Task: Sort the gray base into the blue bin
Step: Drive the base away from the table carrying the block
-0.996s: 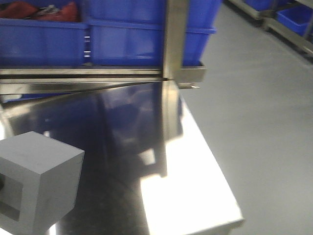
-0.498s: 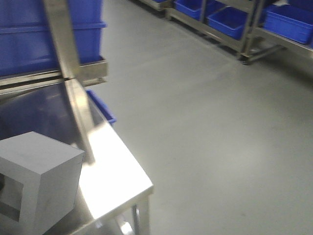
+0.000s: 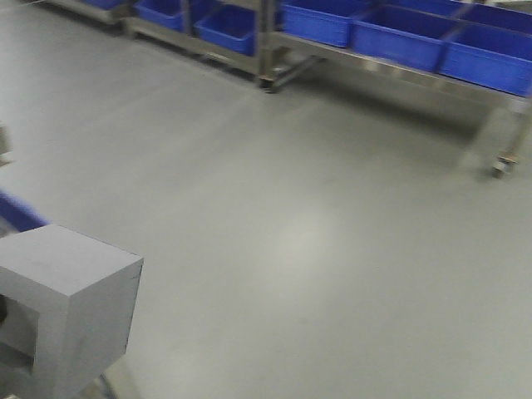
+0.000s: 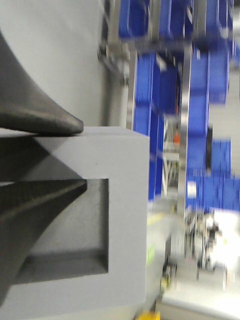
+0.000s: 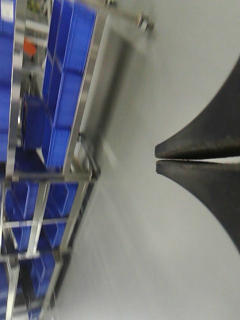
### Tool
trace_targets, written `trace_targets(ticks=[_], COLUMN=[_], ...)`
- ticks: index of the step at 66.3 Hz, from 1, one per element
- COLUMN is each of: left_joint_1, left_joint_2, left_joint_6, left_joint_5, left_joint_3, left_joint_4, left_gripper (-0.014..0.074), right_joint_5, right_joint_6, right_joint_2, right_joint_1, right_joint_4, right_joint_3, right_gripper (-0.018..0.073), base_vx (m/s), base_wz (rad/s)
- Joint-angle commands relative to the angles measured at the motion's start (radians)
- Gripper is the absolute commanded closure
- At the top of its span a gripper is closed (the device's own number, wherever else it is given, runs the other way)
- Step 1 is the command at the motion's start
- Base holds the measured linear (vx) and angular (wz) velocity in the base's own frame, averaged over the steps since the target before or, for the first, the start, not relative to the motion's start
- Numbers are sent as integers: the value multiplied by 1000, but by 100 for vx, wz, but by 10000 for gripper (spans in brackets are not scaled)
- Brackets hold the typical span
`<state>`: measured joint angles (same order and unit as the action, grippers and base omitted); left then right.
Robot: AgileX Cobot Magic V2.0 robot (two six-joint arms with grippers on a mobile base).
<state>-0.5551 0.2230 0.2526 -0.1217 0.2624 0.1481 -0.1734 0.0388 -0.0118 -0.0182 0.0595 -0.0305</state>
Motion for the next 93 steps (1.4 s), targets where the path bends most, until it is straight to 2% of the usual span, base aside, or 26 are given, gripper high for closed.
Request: trace_targets(ticks=[1, 48, 93], left_joint_1=[-6, -6, -6], left_joint_2=[6, 6, 6], left_joint_6=[9, 9, 9], left_joint_5=[113, 113, 113], left_joint_3=[29, 29, 29], left_joint_4=[-2, -2, -2], left_gripper=[602, 602, 602], right_joint_5=[75, 75, 75], right_joint_6=[-5, -5, -5], right_joint_2=[-11, -11, -11], right_joint_1=[5, 5, 5], right_joint_4=[6, 6, 6], right_joint_3=[-14, -14, -14], right_gripper=[568, 568, 568], base_vx=[-7, 1, 20], base_wz=[-87, -83, -18])
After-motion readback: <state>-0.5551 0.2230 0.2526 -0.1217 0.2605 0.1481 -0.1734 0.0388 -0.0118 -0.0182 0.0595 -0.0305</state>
